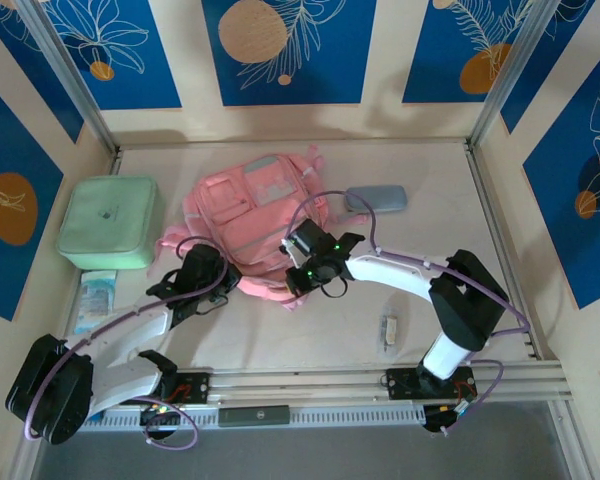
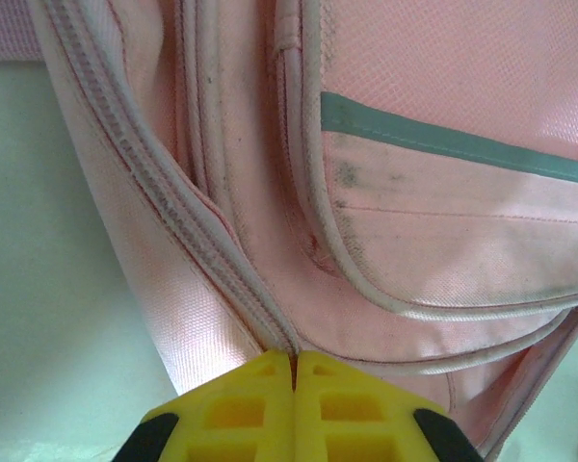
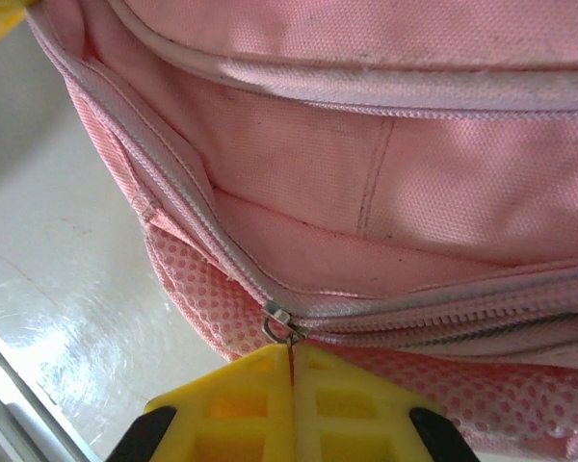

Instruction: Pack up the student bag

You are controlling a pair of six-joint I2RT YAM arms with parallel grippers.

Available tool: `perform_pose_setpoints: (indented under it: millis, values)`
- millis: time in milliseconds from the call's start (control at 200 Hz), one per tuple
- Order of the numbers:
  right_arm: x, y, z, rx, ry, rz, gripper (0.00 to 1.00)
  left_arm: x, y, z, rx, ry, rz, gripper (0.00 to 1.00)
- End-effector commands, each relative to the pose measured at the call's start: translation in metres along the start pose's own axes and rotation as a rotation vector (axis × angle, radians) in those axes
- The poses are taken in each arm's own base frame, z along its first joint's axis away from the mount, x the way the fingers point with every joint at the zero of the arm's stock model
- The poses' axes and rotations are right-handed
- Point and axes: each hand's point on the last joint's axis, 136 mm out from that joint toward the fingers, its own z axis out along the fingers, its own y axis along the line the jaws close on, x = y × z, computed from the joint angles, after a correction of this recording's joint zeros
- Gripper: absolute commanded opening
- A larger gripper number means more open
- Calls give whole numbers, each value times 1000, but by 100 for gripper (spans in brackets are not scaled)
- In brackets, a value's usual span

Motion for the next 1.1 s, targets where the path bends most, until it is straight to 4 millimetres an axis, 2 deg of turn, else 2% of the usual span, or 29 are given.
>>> perform_pose_setpoints:
  millis: [0, 220, 380, 545, 605, 665, 795, 890, 990, 1090]
  values:
    - [19, -6, 10, 114, 105, -26, 0, -12, -16, -1, 35, -22, 26, 0]
    - [19, -3, 18, 152, 127, -45, 16, -9, -14, 1, 27, -4, 38, 0]
    - [25, -4, 22, 165, 147, -46, 21, -7, -13, 3, 30, 4, 33, 0]
    - [25, 1, 22, 146, 143, -64, 16, -8, -14, 2, 35, 0, 29, 0]
    - [22, 0, 20, 161, 137, -66, 11, -8, -14, 2, 29, -2, 31, 0]
    - [19, -3, 15, 182, 128, -58, 6, -9, -14, 1, 24, -4, 39, 0]
    - [15, -6, -1, 196, 109, -25, 3, -17, -11, -4, -11, -30, 70, 0]
    - [20, -18, -17, 248, 106, 9, 0, -27, -3, -6, -45, -46, 81, 0]
    - [34, -40, -27, 289, 127, 80, 0, -43, 7, -8, -47, -40, 57, 0]
    - [45, -50, -32, 298, 136, 111, 0, -64, 4, -15, -39, -50, 82, 0]
